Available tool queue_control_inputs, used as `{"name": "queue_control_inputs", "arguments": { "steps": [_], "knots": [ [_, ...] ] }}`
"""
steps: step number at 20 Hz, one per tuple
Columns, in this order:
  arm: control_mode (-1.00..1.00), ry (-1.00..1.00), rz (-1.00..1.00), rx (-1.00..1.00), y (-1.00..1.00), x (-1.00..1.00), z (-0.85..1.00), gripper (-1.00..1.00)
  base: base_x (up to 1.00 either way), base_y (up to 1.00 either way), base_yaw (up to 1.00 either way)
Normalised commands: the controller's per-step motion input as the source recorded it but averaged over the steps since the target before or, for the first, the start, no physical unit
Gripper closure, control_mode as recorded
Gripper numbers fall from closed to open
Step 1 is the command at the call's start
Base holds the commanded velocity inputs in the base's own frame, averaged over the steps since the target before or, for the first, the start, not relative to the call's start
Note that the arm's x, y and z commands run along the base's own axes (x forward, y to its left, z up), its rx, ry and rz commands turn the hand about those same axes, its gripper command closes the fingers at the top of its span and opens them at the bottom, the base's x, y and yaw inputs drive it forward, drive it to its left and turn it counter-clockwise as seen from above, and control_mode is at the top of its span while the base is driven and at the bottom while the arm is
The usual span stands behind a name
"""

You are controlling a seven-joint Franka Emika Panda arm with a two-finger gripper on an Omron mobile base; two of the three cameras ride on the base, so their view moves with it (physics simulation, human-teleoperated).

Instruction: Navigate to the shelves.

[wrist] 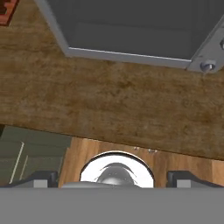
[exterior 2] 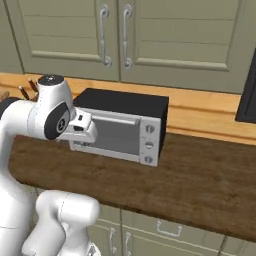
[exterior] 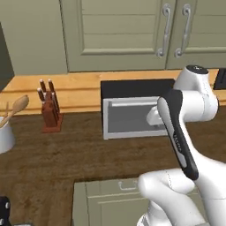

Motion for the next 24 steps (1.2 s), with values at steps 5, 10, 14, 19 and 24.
{"name": "queue_control_inputs", "arguments": {
  "steps": [5,10,14,19,24],
  "knots": [
    [1.00,0.00,0.00,0.00,0.00,0.00,0.00,-1.00,-0.25,-0.20,0.71],
    [1.00,0.00,0.00,0.00,0.00,0.00,0.00,-1.00,-0.44,-0.18,0.80],
    [1.00,0.00,0.00,0.00,0.00,0.00,0.00,-1.00,-0.64,-0.07,0.82],
    [1.00,0.00,0.00,0.00,0.00,0.00,0.00,-1.00,-0.58,0.00,0.80],
    [1.00,0.00,0.00,0.00,0.00,0.00,0.00,-1.00,-0.40,0.06,0.79]
  ]
}}
